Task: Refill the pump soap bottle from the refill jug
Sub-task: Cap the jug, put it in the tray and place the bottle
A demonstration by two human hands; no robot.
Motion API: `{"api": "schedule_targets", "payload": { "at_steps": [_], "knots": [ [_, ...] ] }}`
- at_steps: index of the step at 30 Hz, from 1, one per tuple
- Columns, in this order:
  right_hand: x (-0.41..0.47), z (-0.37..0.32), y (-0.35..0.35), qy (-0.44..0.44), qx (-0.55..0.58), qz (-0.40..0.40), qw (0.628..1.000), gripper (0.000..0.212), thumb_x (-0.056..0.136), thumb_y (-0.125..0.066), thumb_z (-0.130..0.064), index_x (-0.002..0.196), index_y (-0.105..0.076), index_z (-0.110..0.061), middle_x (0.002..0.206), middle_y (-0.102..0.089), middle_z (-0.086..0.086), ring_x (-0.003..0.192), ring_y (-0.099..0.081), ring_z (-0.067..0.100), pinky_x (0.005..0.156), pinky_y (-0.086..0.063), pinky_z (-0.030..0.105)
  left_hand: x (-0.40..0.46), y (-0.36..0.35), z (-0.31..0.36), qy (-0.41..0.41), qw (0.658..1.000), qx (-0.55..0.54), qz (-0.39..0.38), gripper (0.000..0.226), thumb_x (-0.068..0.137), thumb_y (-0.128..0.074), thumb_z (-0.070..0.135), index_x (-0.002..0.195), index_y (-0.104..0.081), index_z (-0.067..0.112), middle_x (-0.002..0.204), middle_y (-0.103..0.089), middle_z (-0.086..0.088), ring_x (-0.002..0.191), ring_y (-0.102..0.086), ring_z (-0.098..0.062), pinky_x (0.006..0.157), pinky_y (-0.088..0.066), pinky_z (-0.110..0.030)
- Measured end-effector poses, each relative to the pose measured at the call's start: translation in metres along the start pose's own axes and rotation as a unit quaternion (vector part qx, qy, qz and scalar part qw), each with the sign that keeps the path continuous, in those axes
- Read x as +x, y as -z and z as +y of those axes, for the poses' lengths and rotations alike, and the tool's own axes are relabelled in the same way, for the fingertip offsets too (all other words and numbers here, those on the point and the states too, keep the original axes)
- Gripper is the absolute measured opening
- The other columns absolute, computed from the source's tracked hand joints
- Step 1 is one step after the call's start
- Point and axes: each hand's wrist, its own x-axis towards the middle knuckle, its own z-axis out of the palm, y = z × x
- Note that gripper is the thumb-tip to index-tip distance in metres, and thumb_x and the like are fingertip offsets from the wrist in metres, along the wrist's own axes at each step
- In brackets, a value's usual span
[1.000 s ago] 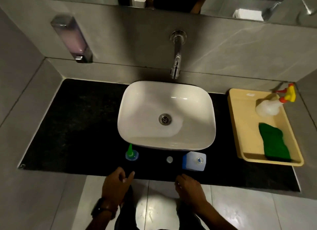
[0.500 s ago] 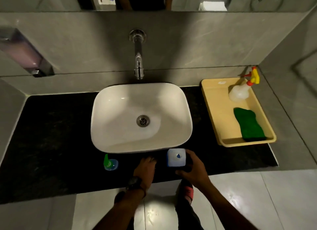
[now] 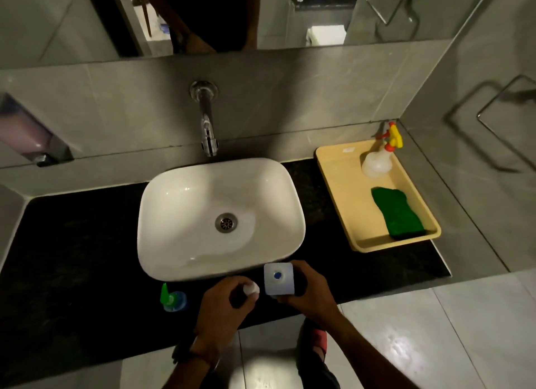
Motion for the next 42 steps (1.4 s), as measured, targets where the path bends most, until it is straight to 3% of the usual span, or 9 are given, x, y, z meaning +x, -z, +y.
{"api": "schedule_targets", "payload": {
  "at_steps": [7,13,16,22,24,27,30,37,42],
  "knots": [
    [0.01,-0.087,0.036,0.104,0.018,0.052,0.993,0.074,0.061,-0.096,-0.049,0.128,-0.063,-0.049,0.122,-0.069,-0.03,0.11,-0.067,-0.006,0.086,-0.054,0.012,0.03,0.064,0.108,-0.193,0.974,-0.063,0.096,0.027,0.077,-0.086,0.029,0.102,-0.077,0.027,0.105,-0.074,0.017,0.098,-0.07,-0.002,0.086,-0.056,-0.021],
    [0.034,-0.157,0.062,0.134,0.064,0.084,0.985,0.081,0.053,-0.1,-0.045,0.126,-0.065,-0.051,0.111,-0.075,-0.023,0.101,-0.073,-0.001,0.085,-0.061,0.024,0.065,0.11,0.162,-0.261,0.962,-0.069,0.049,0.031,0.084,-0.073,0.041,0.113,-0.073,0.029,0.116,-0.069,0.024,0.106,-0.066,0.001,0.091,-0.052,-0.015],
    [0.04,-0.185,0.073,0.14,0.08,0.08,0.984,0.081,0.049,-0.099,-0.053,0.121,-0.063,-0.061,0.108,-0.076,-0.024,0.101,-0.073,0.0,0.085,-0.061,0.022,0.081,0.131,0.179,-0.288,0.955,-0.066,0.003,0.03,0.088,-0.071,0.03,0.118,-0.071,0.028,0.124,-0.066,0.025,0.117,-0.062,0.0,0.097,-0.047,-0.013],
    [0.044,-0.218,0.091,0.141,0.091,0.103,0.98,0.078,0.048,-0.1,-0.045,0.115,-0.065,-0.061,0.107,-0.075,-0.028,0.096,-0.072,-0.005,0.079,-0.062,0.019,0.099,0.153,0.202,-0.291,0.946,-0.093,0.104,0.029,0.091,-0.069,0.011,0.11,-0.067,0.033,0.11,-0.07,0.014,0.103,-0.069,-0.007,0.091,-0.057,-0.025],
    [0.044,-0.222,0.093,0.14,0.085,0.098,0.982,0.081,0.051,-0.101,-0.038,0.123,-0.066,-0.05,0.109,-0.075,-0.025,0.097,-0.073,-0.002,0.082,-0.063,0.025,0.099,0.153,0.204,-0.287,0.951,-0.094,0.066,0.019,0.097,-0.061,0.022,0.113,-0.069,0.029,0.11,-0.072,0.016,0.106,-0.068,-0.005,0.091,-0.056,-0.023],
    [0.044,-0.225,0.095,0.146,0.081,0.094,0.982,0.079,0.051,-0.1,-0.038,0.121,-0.066,-0.05,0.109,-0.076,-0.025,0.097,-0.074,-0.001,0.08,-0.064,0.026,0.096,0.147,0.208,-0.25,0.961,-0.104,-0.046,0.04,0.092,-0.055,0.051,0.125,-0.065,0.031,0.122,-0.068,0.017,0.114,-0.062,-0.001,0.083,-0.055,-0.016],
    [0.042,-0.228,0.094,0.147,0.07,0.086,0.983,0.077,0.051,-0.098,-0.045,0.12,-0.064,-0.052,0.109,-0.075,-0.025,0.098,-0.073,-0.002,0.08,-0.064,0.025,0.1,0.144,0.21,-0.257,0.959,-0.094,-0.068,0.048,0.083,-0.065,0.055,0.126,-0.063,0.033,0.123,-0.065,0.022,0.115,-0.06,0.003,0.082,-0.056,-0.016],
    [0.042,-0.228,0.102,0.128,0.098,0.092,0.983,0.09,0.046,-0.101,-0.046,0.128,-0.065,-0.044,0.111,-0.076,-0.023,0.1,-0.074,0.0,0.082,-0.065,0.031,0.11,0.157,0.197,-0.236,0.955,-0.139,0.115,0.021,0.082,-0.07,0.044,0.102,-0.068,0.037,0.098,-0.074,0.016,0.094,-0.071,-0.003,0.083,-0.06,-0.027],
    [0.041,-0.226,0.102,0.126,0.095,0.072,0.985,0.087,0.049,-0.102,-0.041,0.128,-0.066,-0.043,0.111,-0.076,-0.022,0.1,-0.074,0.002,0.083,-0.064,0.031,0.097,0.146,0.204,-0.262,0.957,-0.125,0.01,0.039,0.075,-0.075,0.053,0.111,-0.065,0.042,0.104,-0.072,0.026,0.104,-0.068,0.001,0.084,-0.055,-0.013]
  ]
}}
